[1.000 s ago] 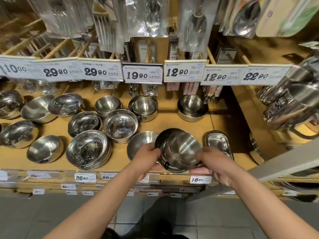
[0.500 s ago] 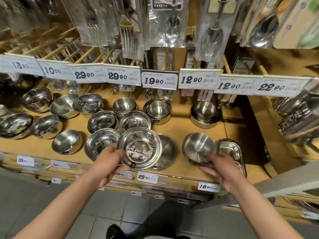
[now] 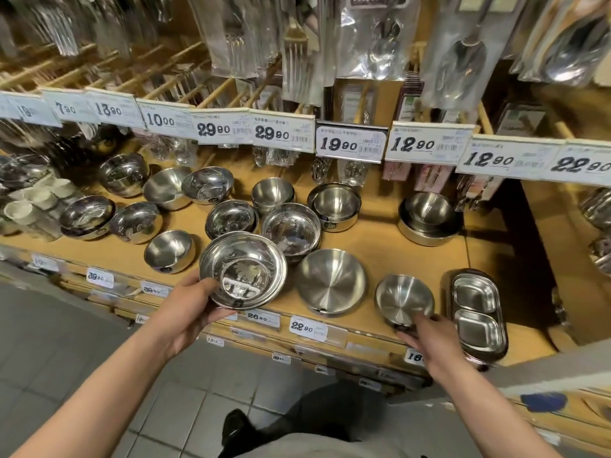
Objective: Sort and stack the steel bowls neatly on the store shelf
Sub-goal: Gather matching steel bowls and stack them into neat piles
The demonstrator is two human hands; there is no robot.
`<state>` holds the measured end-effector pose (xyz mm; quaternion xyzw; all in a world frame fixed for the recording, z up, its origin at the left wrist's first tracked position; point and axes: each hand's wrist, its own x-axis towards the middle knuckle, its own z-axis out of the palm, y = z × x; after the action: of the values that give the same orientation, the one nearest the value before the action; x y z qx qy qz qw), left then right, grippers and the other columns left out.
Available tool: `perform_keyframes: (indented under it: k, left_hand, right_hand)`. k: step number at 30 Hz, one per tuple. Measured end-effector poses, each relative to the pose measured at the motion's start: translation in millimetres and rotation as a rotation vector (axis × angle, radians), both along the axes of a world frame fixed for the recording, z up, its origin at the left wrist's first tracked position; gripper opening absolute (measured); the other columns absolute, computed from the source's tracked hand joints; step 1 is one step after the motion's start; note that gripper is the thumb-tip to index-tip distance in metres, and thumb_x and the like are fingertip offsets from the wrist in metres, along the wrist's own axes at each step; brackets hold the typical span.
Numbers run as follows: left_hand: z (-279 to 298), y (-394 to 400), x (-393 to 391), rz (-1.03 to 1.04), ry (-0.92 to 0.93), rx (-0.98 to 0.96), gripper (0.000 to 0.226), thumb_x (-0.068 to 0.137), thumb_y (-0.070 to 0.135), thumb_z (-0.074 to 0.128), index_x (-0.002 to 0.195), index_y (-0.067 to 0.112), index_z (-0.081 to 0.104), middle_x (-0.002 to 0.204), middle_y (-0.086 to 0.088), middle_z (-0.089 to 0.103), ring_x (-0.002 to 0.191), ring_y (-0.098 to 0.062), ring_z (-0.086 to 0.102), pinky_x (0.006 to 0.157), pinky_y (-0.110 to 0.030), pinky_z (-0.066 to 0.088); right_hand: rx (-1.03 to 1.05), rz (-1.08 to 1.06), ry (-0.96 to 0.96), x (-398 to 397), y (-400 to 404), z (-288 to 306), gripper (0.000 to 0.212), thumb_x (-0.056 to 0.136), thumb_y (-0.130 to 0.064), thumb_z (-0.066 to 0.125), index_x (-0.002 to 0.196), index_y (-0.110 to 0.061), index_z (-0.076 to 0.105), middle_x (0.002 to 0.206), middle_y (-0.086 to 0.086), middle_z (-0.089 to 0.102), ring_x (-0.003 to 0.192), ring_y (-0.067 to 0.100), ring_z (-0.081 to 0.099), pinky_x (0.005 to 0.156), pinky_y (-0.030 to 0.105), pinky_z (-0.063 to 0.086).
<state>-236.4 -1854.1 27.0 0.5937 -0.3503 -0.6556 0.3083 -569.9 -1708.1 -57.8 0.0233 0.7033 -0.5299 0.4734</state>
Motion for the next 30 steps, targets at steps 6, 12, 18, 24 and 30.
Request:
perform_keyframes:
  k: [6, 12, 18, 24, 30]
  left_hand:
    - [3.7, -3.6, 12.6, 0.049, 0.057, 0.008, 0.023, 0.099, -0.003, 0.048, 0.113, 0.004, 0.065, 0.090, -0.010, 0.080, 0.079, -0.018, 0.078, 0.058, -0.027, 0.062]
    - [5.1, -15.5, 27.6, 0.088, 0.088, 0.020, 0.017, 0.099, -0.003, 0.051, 0.107, 0.001, 0.066, 0.087, -0.013, 0.080, 0.076, -0.020, 0.078, 0.052, -0.027, 0.061]
    - [-0.6, -41.3, 55.0, 0.085, 0.124, 0.032, 0.018, 0.099, -0.003, 0.050, 0.108, 0.002, 0.064, 0.088, -0.014, 0.079, 0.078, -0.024, 0.078, 0.058, -0.034, 0.064]
    - [2.3, -83.9, 100.8, 0.048, 0.129, 0.055, 0.017, 0.100, -0.003, 0.049, 0.110, -0.001, 0.063, 0.088, -0.016, 0.079, 0.080, -0.028, 0.078, 0.054, -0.033, 0.064]
    - [7.2, -140.8, 146.1, -0.022, 0.051, 0.044, 0.012, 0.099, -0.002, 0.051, 0.103, -0.002, 0.063, 0.098, -0.023, 0.077, 0.097, -0.035, 0.074, 0.067, -0.036, 0.065]
  right_hand:
    - [0.129, 0.028, 0.208, 2.4, 0.7, -9.1, 0.017, 0.096, -0.015, 0.067, 0.094, 0.000, 0.059, 0.098, 0.018, 0.068, 0.084, 0.034, 0.073, 0.063, 0.027, 0.063]
    - [0.358, 0.254, 0.502, 9.4, 5.5, 7.9, 0.036, 0.090, -0.041, 0.071, 0.085, -0.006, 0.061, 0.086, 0.014, 0.072, 0.091, 0.039, 0.069, 0.087, 0.051, 0.055]
    - [0.369, 0.280, 0.876, 36.0, -15.8, 44.7, 0.067, 0.097, -0.029, 0.064, 0.149, 0.004, 0.039, 0.145, 0.030, 0.050, 0.134, 0.047, 0.047, 0.111, 0.056, 0.039]
    - [0.265, 0.285, 0.907, 111.6, -83.6, 79.7, 0.054, 0.097, -0.021, 0.060, 0.146, -0.002, 0.046, 0.132, 0.024, 0.063, 0.123, 0.042, 0.056, 0.103, 0.047, 0.042]
    - [0.045, 0.429, 0.717, 213.2, -147.2, 84.6, 0.035, 0.098, -0.034, 0.059, 0.132, -0.023, 0.062, 0.111, 0.002, 0.069, 0.099, 0.020, 0.064, 0.095, 0.044, 0.052]
